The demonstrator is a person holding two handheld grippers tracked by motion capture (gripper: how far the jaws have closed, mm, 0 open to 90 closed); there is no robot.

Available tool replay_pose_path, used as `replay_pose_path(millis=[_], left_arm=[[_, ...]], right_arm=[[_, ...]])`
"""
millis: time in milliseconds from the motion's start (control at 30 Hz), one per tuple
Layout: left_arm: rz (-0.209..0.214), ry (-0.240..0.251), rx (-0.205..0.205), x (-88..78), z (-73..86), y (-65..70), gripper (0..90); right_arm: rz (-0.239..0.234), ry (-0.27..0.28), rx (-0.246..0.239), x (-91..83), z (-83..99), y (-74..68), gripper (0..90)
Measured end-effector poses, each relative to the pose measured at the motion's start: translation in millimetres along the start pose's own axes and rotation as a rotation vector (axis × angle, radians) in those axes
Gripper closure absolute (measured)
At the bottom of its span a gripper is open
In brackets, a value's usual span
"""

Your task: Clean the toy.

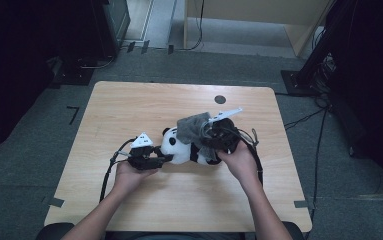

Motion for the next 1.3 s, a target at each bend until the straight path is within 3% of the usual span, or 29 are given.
replay_pose_path(millis=[67,300,400,633,733,933,1133,1200,1300], left_arm=[[-0.001,-0.001,0.001,0.0,-0.1,0.3,47.7],[0.001,0.001,-0.002,0.0,-0.1,-0.1,47.6],[-0.001,0.0,-0.002,-0.1,0.3,0.4,47.6],[-0.002,-0.01,0.012,0.1,2.0,0.0,47.3],[-0.005,-0.013,0.015,0.3,2.1,-0.3,47.1],[-0.007,-0.022,0.0,1.1,-0.7,-1.5,46.5],[-0.001,-0.037,-0.014,1.6,-3.8,-2.9,46.4],[0.001,-0.042,-0.014,1.6,-4.1,-3.1,46.3],[0.003,-0.041,-0.019,2.0,-4.6,-3.1,46.3]], right_arm=[[-0.016,0.017,0.049,-3.1,3.7,11.4,80.3],[0.017,0.07,0.063,-8.6,6.8,24.9,80.2],[-0.02,0.092,0.12,-12.7,7.5,31.5,80.1],[0.021,0.205,0.184,-45.1,4.5,46.3,80.1],[0.049,0.234,0.184,-62.3,3.7,49.8,80.1],[0.047,0.257,0.172,-86.0,9.6,52.3,79.9],[0.112,0.263,0.158,-109.4,18.5,56.8,79.9],[0.151,0.265,0.171,-118.9,23.4,61.9,79.9],[0.137,0.272,0.199,-129.2,31.1,68.8,79.9]])
Point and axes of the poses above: each handheld gripper's, and its own axes: x roughly forward along the jaws, z roughly out of its underside, y roughly to its right, the point moved 1 cm from there along x, roughly forward along the jaws, and after that the axes turned 10 degrees about y, right-handed, at the moved point
